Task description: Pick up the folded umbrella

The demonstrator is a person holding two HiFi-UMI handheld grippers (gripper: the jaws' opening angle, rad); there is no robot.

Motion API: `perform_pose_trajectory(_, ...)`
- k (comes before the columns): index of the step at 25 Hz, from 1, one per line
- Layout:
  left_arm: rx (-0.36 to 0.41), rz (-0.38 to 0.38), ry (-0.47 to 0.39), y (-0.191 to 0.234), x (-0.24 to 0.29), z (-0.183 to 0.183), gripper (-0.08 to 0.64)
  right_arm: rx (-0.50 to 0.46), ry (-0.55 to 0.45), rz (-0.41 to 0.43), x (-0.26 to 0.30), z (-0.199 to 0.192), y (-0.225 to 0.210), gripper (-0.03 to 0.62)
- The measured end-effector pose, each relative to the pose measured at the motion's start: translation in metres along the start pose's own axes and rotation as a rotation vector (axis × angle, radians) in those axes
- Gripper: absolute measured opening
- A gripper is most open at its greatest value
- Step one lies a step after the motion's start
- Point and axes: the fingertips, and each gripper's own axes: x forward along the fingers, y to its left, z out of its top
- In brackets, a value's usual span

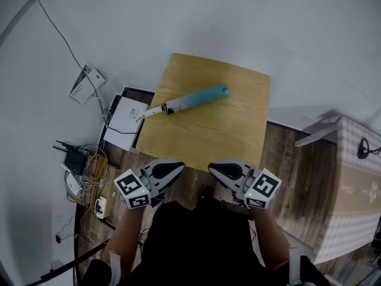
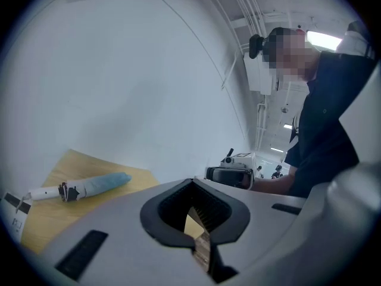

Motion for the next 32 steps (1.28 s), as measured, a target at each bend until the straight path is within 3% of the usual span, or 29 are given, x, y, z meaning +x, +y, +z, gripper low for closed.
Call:
perform_pose_trajectory(3, -0.004, 0.025, 0.010, 0.007, 0.019, 0.002, 0.012, -0.011, -0.003, 0.035, -0.007, 0.006, -0.016, 0.020)
perform_pose_trajectory(8, 0.003, 0.056, 0.039, 0.017, 0.046, 0.005, 0.012, 0.007, -0.018, 0.007, -0.023, 0.006, -0.053, 0.020)
perform_pose_trajectory(17, 0.046, 0.091, 0.061, 0.045, 0.049, 0.007, 0.012, 0.042, -0.014, -0.001, -0.014, -0.006, -0.068, 0.020)
perform_pose_trajectory(32, 0.041, -0.012, 0.046, 0.115, 0.058, 0.042, 0.012, 0.024, 0.030, -0.097, 0.031, 0.025, -0.118, 0.020)
